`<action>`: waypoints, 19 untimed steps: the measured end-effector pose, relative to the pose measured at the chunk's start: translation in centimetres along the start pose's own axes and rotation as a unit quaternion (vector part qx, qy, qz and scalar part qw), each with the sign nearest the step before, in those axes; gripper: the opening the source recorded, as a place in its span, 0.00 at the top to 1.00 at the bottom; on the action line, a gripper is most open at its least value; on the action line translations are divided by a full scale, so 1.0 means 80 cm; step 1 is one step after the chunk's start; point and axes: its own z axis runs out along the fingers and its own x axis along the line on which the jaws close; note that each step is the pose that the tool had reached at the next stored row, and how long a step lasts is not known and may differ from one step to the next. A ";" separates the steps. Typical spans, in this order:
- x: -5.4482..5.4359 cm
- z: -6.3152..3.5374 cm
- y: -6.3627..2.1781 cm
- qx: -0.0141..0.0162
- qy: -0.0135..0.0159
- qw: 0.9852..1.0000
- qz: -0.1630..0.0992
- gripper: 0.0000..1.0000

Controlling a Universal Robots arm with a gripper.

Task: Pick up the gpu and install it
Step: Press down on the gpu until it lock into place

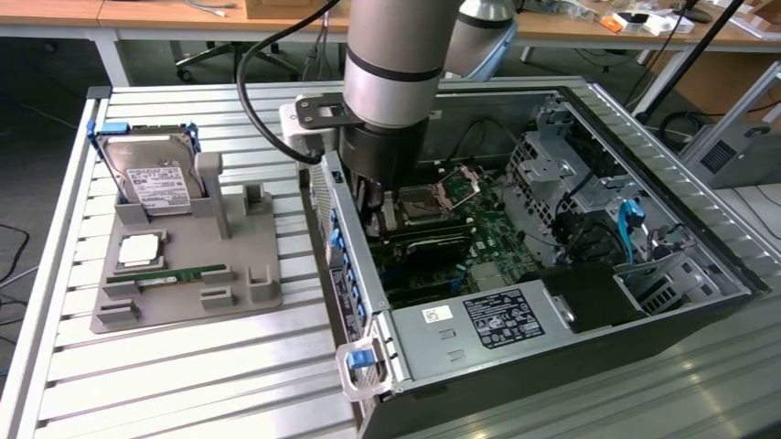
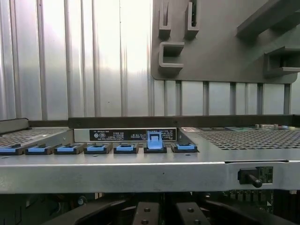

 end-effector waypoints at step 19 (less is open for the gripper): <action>-0.001 0.014 -0.095 -0.014 0.000 1.000 -0.004 0.89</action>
